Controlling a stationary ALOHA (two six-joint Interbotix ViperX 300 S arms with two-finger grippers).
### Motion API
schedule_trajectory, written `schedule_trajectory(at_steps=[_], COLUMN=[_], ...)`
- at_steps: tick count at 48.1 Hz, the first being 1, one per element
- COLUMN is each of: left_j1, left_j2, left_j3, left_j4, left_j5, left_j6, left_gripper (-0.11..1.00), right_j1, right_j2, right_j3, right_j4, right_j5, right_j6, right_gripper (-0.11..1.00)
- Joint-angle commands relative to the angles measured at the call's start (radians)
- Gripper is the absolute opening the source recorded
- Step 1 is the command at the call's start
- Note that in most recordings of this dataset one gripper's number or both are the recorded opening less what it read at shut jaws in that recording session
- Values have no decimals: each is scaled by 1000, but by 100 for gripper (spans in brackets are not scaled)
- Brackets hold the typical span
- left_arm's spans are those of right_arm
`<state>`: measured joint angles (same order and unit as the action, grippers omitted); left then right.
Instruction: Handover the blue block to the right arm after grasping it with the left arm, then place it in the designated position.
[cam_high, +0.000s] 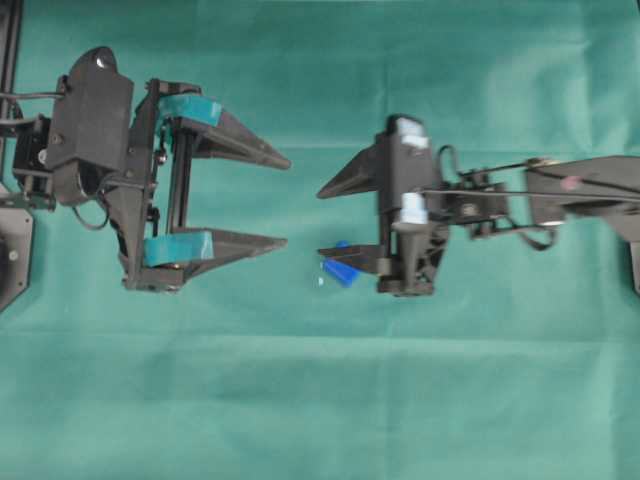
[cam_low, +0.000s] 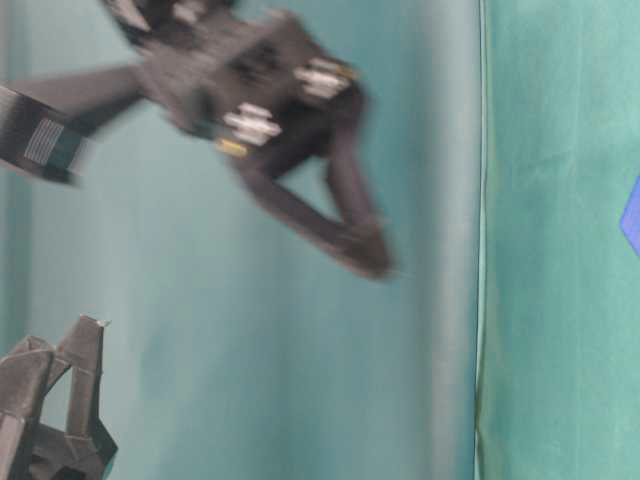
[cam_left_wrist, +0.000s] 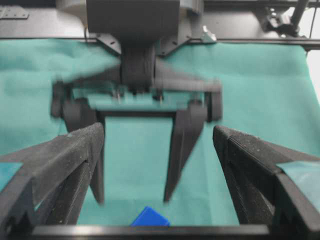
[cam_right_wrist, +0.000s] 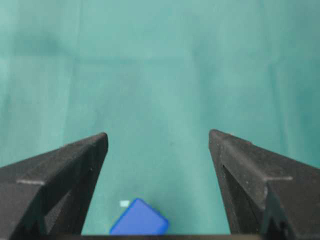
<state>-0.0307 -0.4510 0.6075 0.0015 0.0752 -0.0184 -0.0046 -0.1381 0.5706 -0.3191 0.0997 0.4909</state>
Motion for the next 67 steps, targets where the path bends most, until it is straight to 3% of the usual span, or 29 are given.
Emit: schedule_trajectory(at_steps=[1, 24, 67], left_j1=[-3, -3, -3], left_j2=[-5, -5, -5], left_j3=[-28, -28, -28], left_j4=[3, 3, 3], left_j5=[-6, -6, -6], left_j6=[2, 2, -2], left_gripper=[100, 100, 100], right_j1=[-2, -3, -3], right_j2=[-86, -307, -364], right_j3=[-21, -20, 3], right_j4=[-17, -71, -72], right_j5=[31, 81, 77], right_j6=[2, 2, 2], right_gripper=[82, 82, 82])
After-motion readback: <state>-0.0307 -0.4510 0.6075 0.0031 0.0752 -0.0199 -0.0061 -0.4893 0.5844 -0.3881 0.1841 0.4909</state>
